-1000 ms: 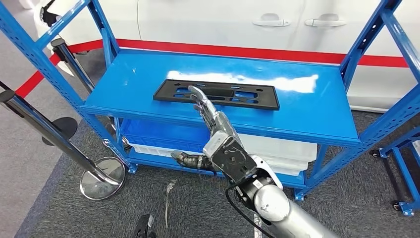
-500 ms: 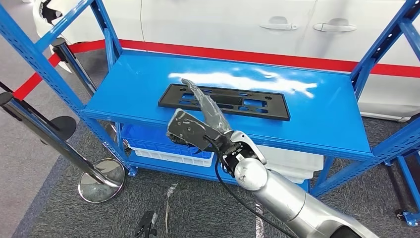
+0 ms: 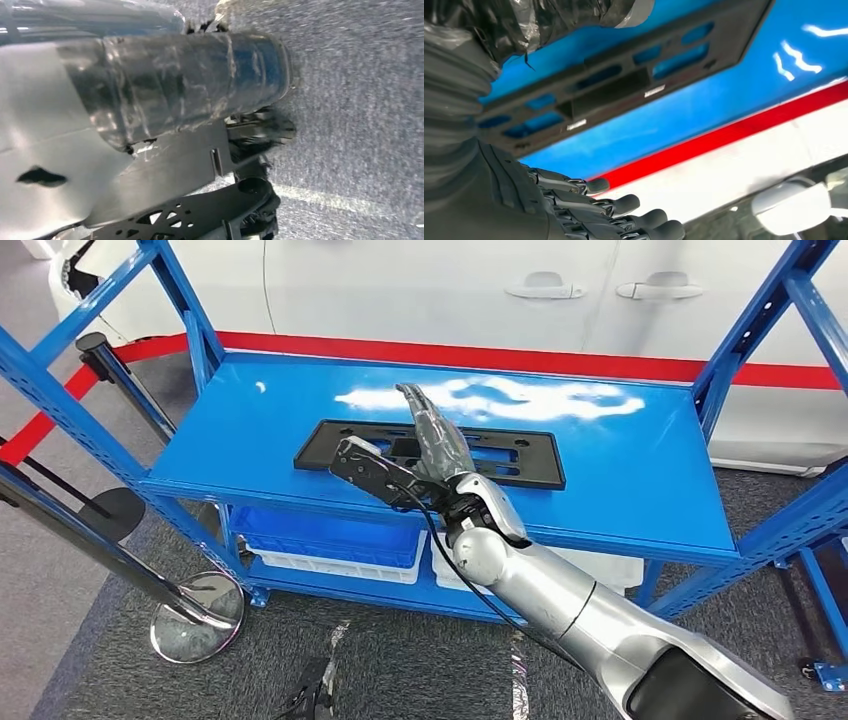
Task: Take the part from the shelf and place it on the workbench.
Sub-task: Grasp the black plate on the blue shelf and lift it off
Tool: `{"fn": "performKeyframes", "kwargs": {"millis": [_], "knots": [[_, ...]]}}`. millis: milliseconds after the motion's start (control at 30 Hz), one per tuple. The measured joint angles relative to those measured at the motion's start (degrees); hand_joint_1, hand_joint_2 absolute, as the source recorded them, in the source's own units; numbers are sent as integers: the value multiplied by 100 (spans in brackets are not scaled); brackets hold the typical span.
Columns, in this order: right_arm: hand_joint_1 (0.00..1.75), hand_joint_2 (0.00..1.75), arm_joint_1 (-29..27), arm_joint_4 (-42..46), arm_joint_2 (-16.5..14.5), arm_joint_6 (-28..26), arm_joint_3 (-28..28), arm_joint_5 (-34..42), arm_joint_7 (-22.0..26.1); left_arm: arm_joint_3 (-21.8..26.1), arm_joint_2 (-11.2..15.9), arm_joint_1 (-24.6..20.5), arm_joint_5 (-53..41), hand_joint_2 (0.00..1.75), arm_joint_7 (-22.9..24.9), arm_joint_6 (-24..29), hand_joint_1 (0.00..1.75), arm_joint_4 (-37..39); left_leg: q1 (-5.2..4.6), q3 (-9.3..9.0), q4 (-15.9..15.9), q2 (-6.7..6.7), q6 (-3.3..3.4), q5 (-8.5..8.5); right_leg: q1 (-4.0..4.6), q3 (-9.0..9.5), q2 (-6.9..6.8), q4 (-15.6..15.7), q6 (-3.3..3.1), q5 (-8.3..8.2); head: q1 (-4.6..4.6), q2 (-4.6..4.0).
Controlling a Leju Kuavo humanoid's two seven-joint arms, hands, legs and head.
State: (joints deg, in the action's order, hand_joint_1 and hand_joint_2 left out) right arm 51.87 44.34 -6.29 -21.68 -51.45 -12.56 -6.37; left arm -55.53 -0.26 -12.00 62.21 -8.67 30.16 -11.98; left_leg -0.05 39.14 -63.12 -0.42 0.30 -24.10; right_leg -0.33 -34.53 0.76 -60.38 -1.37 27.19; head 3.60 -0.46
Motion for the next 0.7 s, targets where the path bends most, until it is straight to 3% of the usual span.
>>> {"fn": "performKeyframes", "kwargs": {"millis": [100,200,233,300,367,400,433,500,567,700], "knots": [[0,175,96,-203,-11,-9,-36,-12,-14,-30,-3,-34,-3,0,7,4,0,0,-48,-175,352,-6,63,-4,11,4,10,37,63,7,7,0],[0,175,134,-339,-17,-10,-78,-14,-14,-41,-5,-41,-4,0,8,11,0,0,-3,-281,498,1,117,-10,20,-22,-5,-54,145,97,1,0],[0,175,155,-381,-18,-3,-92,-14,-13,-42,-9,-49,-4,0,8,13,0,0,12,-325,536,6,139,-10,21,-123,-12,-269,172,204,-3,0],[0,175,181,-483,-17,41,-114,-12,-18,-47,-17,-66,-5,0,9,11,0,0,13,-371,550,11,178,-33,13,-501,-20,-966,213,457,-9,0],[0,175,181,-588,-11,100,-133,-16,-29,-53,-24,-66,-7,0,26,4,0,0,16,-398,538,12,197,-66,-8,-826,-22,-1433,245,498,-8,0],[0,175,187,-636,-8,121,-144,-33,-37,-62,-30,-63,-12,0,40,3,0,0,20,-409,520,10,194,-90,-25,-851,-24,-1371,260,365,-9,0],[0,175,203,-677,-5,128,-156,-63,-46,-78,-35,-61,-22,0,53,8,0,0,27,-420,490,8,182,-122,-46,-770,-29,-1106,275,154,-8,0],[0,175,259,-758,-5,133,-179,-155,-66,-117,-44,-62,-42,0,62,45,0,0,29,-412,395,1,131,-207,-66,-490,-43,-425,292,-166,-15,0],[0,175,301,-831,-4,146,-197,-267,-89,-136,-46,-63,-51,0,58,98,0,0,13,-378,326,-3,73,-258,-58,-349,-39,-110,250,-212,-14,0],[0,175,315,-958,-4,440,-227,-445,-106,-143,-54,-60,-65,0,57,127,0,0,23,-340,237,9,-6,-347,-56,-308,-13,-54,106,-197,14,0]]}}
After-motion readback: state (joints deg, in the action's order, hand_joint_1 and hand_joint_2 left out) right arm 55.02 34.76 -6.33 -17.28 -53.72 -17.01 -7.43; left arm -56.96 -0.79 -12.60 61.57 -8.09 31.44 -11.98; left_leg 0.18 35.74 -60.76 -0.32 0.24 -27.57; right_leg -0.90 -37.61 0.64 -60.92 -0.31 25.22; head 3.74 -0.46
